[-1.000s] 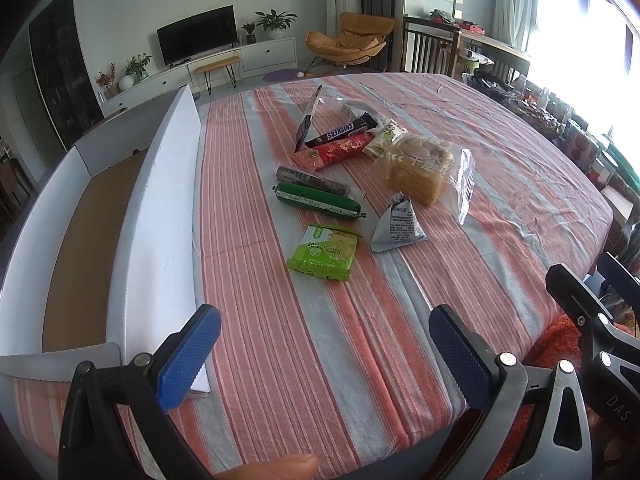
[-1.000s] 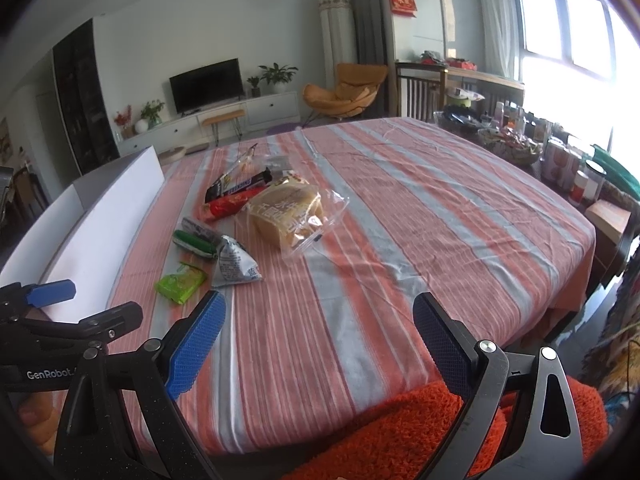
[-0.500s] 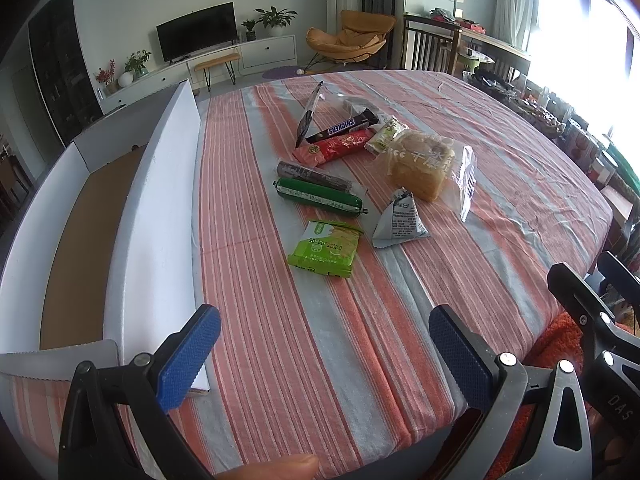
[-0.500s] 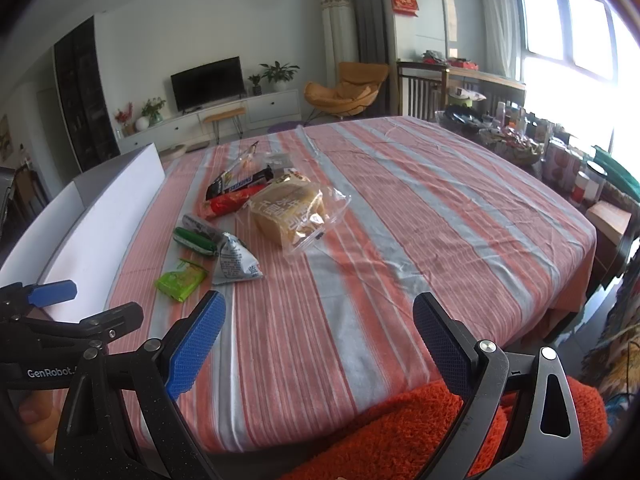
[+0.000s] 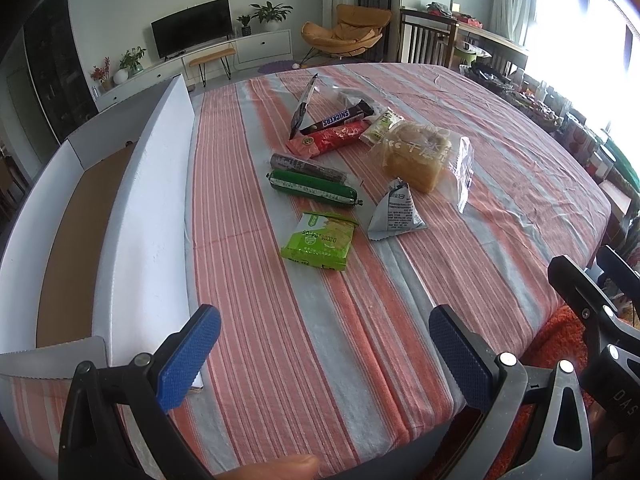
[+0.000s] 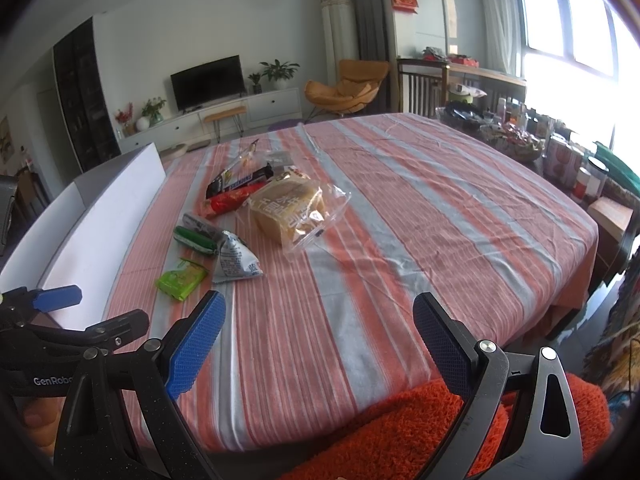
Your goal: Organize snacks
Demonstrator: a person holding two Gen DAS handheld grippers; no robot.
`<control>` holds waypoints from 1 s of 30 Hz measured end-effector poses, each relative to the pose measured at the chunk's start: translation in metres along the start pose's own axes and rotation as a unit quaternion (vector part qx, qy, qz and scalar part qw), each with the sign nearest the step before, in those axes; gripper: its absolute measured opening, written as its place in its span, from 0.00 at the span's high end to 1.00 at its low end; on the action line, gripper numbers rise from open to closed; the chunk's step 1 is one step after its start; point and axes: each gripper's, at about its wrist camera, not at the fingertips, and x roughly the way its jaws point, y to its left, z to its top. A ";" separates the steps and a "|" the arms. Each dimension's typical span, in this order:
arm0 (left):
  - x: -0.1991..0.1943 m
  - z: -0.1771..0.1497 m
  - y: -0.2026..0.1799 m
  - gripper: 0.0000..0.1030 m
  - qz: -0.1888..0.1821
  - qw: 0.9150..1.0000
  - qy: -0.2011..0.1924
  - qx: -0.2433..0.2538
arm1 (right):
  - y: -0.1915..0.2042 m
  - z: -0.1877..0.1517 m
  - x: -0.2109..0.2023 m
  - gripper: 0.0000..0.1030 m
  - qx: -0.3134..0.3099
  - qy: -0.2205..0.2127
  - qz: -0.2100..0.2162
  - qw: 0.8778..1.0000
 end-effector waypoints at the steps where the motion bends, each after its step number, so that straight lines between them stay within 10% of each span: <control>1: 0.001 0.000 0.000 0.00 0.000 1.000 0.001 0.000 | 0.000 0.000 0.000 0.06 0.000 0.000 0.000 1.000; 16: 0.014 0.002 0.001 0.00 -0.011 1.000 0.029 0.003 | -0.001 -0.002 0.000 0.06 0.004 -0.002 0.001 1.000; 23: 0.033 0.039 0.008 0.00 -0.076 0.994 0.067 0.031 | -0.006 0.000 -0.001 0.06 0.009 0.003 0.004 1.000; 30: 0.090 0.055 0.007 0.00 -0.046 0.992 0.118 0.028 | -0.008 0.002 -0.004 0.06 0.011 0.001 0.005 1.000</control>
